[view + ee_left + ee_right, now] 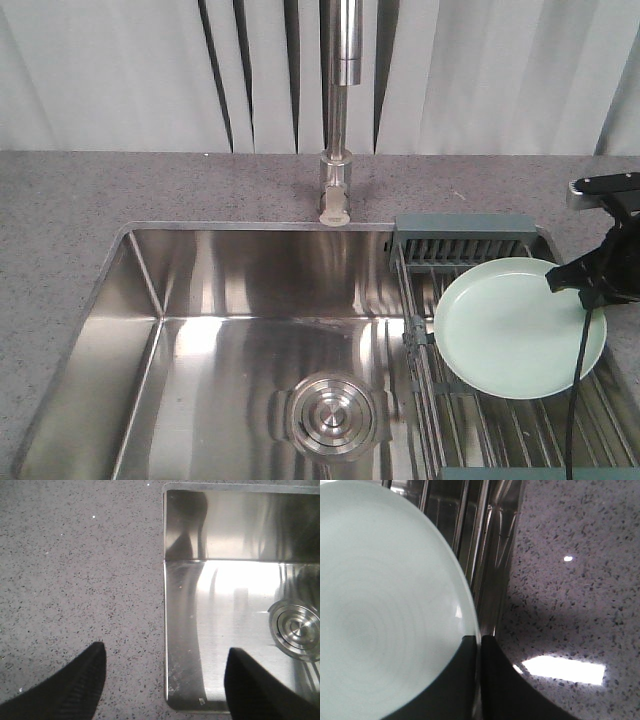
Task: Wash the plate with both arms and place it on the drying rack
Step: 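Lower the plate onto the rack and open the right gripper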
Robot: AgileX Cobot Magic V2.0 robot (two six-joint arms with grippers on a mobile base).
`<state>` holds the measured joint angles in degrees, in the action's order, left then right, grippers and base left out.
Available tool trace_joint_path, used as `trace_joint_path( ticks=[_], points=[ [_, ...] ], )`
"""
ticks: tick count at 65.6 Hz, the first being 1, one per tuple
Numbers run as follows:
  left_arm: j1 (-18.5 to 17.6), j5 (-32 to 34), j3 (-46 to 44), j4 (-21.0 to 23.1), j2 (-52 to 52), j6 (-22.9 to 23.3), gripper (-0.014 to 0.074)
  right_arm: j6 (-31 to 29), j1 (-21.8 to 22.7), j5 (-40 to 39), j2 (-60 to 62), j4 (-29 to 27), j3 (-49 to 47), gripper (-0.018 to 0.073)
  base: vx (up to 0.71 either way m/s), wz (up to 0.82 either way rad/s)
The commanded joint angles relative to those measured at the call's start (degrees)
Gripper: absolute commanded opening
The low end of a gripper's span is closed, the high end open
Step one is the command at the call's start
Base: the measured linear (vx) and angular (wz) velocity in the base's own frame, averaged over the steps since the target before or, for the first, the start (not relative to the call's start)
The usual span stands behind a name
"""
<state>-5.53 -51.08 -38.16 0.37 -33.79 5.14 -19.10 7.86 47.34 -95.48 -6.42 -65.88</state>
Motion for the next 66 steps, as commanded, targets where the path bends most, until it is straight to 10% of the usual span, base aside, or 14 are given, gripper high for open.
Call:
trace_joint_path(
  ticks=[1, 66],
  points=[
    [0.1, 3.2, -1.4, 0.1, 0.0, 0.4, 0.0468, -0.9, 0.2, -2.5, 1.1, -0.3, -1.9, 0.0001, 0.0, 0.0],
    [0.1, 3.2, -1.4, 0.1, 0.0, 0.4, 0.0468, 3.7, 0.2, 0.0, 7.6, -0.7, -0.9, 0.0343, 0.0, 0.0]
  ],
)
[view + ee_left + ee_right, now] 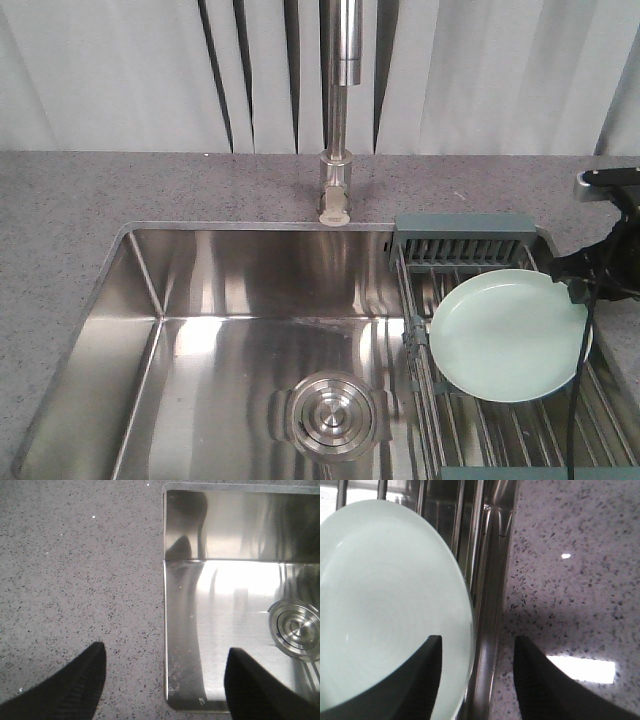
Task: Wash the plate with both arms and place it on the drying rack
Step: 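Lower the plate onto the rack and open the right gripper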
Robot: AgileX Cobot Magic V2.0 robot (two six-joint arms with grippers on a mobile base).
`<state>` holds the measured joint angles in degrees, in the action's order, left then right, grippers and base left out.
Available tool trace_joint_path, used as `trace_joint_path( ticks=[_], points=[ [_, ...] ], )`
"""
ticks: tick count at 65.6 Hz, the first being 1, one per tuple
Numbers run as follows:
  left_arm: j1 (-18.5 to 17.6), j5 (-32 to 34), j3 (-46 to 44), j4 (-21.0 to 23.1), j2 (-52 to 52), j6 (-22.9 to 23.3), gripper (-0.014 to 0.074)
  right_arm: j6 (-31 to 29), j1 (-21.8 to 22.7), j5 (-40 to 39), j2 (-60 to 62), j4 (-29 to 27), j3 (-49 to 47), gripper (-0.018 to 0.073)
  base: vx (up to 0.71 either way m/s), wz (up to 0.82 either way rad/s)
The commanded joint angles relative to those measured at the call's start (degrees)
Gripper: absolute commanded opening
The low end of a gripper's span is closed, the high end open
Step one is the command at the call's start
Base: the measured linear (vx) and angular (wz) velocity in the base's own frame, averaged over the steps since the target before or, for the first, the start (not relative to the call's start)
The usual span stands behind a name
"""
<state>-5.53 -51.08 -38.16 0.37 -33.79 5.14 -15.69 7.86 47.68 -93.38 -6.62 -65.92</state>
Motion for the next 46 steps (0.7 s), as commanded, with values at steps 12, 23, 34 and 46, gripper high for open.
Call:
trace_joint_path(
  ticks=[12, 23, 34, 46],
  points=[
    [0.1, 3.2, -1.4, 0.1, 0.0, 0.4, 0.0468, -2.0, 0.2, -1.3, 14.9, -3.6, 4.9, 0.0342, 0.0, 0.0],
    [0.1, 3.2, -1.4, 0.1, 0.0, 0.4, 0.0468, -4.3, 0.2, -1.6, 23.0, -4.4, 8.9, 0.034, 0.0, 0.0],
    [0.1, 3.2, -1.4, 0.1, 0.0, 0.4, 0.0468, -4.6, -3.0, 0.1, 28.8, -2.5, 10.5, 0.034, 0.0, 0.0],
    [0.1, 3.2, -1.4, 0.1, 0.0, 0.4, 0.0468, 3.8, -11.0, 3.5, 33.7, 3.6, 10.5, 0.034, 0.0, 0.0]
  ],
)
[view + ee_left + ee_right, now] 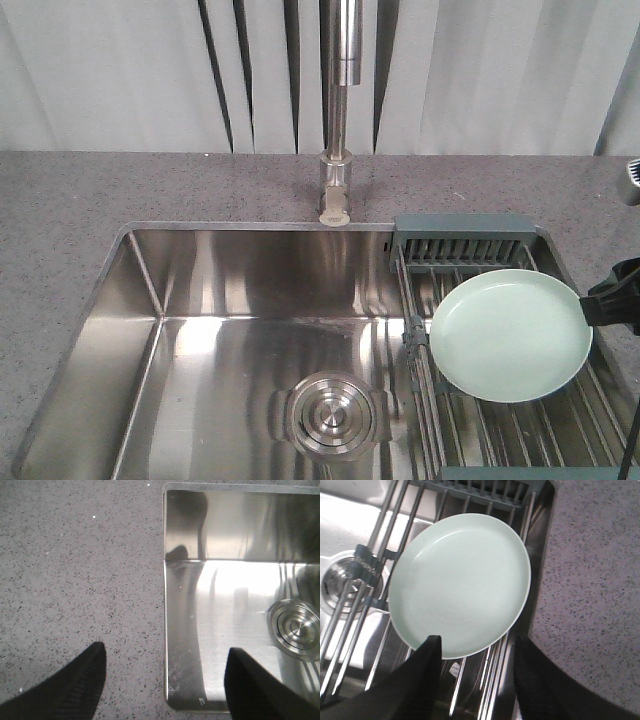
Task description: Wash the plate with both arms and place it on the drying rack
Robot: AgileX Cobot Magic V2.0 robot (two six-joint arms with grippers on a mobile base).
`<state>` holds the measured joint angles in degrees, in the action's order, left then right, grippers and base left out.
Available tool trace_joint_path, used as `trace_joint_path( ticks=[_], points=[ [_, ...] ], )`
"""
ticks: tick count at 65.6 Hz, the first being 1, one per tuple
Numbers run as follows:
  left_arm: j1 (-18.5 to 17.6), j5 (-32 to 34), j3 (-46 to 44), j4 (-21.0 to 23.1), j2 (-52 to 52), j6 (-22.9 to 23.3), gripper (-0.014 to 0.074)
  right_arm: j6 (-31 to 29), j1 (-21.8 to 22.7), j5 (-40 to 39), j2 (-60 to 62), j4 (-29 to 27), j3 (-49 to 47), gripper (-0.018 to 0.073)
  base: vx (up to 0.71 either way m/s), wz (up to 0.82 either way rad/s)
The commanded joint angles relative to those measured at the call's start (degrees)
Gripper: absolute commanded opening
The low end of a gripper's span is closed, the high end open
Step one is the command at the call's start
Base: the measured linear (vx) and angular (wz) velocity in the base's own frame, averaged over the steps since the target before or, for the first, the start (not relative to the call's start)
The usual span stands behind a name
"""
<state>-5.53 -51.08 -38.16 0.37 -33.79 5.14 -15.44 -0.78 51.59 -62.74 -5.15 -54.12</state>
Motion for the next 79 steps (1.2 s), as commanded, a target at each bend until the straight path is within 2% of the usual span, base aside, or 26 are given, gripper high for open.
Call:
trace_joint_path(
  ticks=[1, 17, 38, 52, 79],
  points=[
    [0.1, 3.2, -1.4, 0.1, 0.0, 0.4, 0.0468, 3.8, -2.8, -0.1, 3.7, 2.2, -1.3, 0.034, 0.0, 0.0],
    [0.1, 3.2, -1.4, 0.1, 0.0, 0.4, 0.0468, 7.7, -3.8, 4.9, 12.8, 1.5, -0.6, 0.0337, 0.0, 0.0],
    [0.1, 3.2, -1.4, 0.1, 0.0, 0.4, 0.0468, 10.4, -3.6, 7.3, 28.7, 1.5, 10.9, 0.0337, 0.0, 0.0],
    [0.1, 3.2, -1.4, 0.1, 0.0, 0.4, 0.0468, 11.0, -3.6, 9.4, 37.4, 1.5, 14.7, 0.0337, 0.0, 0.0],
    [0.1, 3.2, -1.4, 0.1, 0.0, 0.4, 0.0468, 11.0, -3.6, 9.6, 41.7, 1.4, 15.2, 0.0337, 0.0, 0.0]
  ],
)
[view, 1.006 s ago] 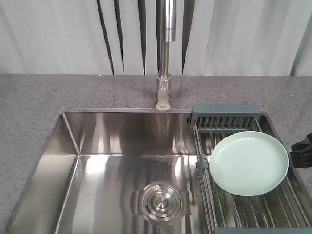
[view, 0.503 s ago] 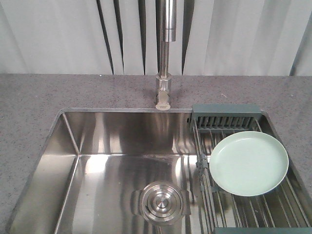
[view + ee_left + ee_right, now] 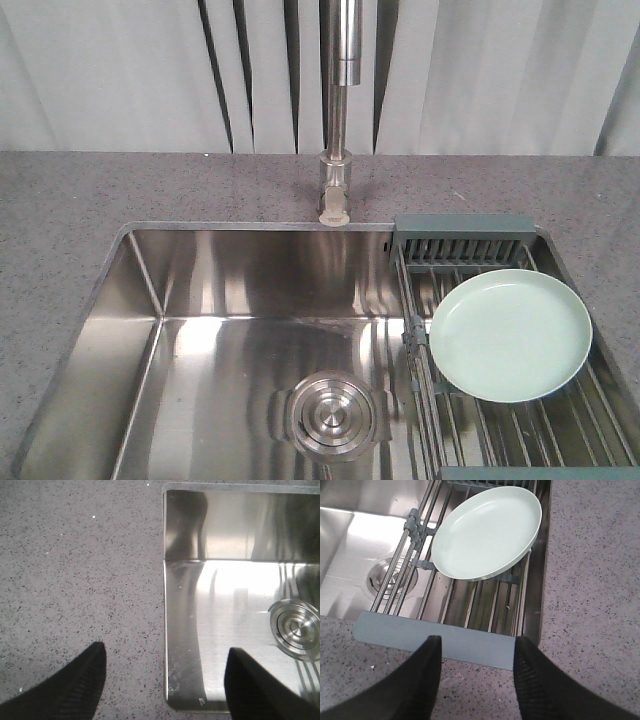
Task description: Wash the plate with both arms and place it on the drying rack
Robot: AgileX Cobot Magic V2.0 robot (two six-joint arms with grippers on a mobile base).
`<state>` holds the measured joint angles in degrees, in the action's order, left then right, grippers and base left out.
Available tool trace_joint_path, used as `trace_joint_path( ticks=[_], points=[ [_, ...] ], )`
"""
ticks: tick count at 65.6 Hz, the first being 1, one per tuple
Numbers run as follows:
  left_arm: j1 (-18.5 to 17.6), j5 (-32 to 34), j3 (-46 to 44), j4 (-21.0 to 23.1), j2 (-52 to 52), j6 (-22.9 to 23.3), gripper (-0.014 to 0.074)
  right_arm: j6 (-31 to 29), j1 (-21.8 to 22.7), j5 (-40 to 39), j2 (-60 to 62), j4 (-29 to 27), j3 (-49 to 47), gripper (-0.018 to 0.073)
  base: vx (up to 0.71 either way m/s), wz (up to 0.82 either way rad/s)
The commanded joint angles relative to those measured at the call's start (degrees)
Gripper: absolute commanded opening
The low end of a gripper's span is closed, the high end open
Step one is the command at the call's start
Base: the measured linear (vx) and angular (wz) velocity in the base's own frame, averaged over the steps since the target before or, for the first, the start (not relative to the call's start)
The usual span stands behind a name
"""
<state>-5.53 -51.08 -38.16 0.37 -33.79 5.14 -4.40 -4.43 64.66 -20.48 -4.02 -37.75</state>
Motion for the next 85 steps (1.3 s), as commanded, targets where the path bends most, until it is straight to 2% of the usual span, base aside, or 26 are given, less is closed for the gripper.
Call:
trace_joint_path(
  ticks=[1, 51, 70, 77, 85],
  points=[
    [0.1, 3.2, -1.4, 0.1, 0.0, 0.4, 0.0468, -0.1, 0.0, -3.4, -0.6, 0.3, -1.2, 0.0337, 0.0, 0.0],
    [0.1, 4.4, -1.4, -0.4, 0.0, 0.4, 0.0468, -0.1, 0.0, -3.2, -0.6, 0.3, -1.2, 0.0337, 0.0, 0.0],
    [0.1, 9.4, -1.6, 0.8, -0.1, 0.8, 0.0468, -0.1, 0.0, -3.2, -0.6, 0.3, -1.2, 0.0337, 0.0, 0.0],
    [0.1, 9.1, -3.5, 2.5, -2.0, -0.7, 0.0468, -0.1, 0.0, -3.2, -0.6, 0.3, -1.2, 0.0337, 0.0, 0.0],
    [0.1, 7.1, -8.1, 5.8, -6.7, -5.1, 0.0468, -0.1, 0.0, -3.2, -0.6, 0.3, -1.2, 0.0337, 0.0, 0.0]
  ],
)
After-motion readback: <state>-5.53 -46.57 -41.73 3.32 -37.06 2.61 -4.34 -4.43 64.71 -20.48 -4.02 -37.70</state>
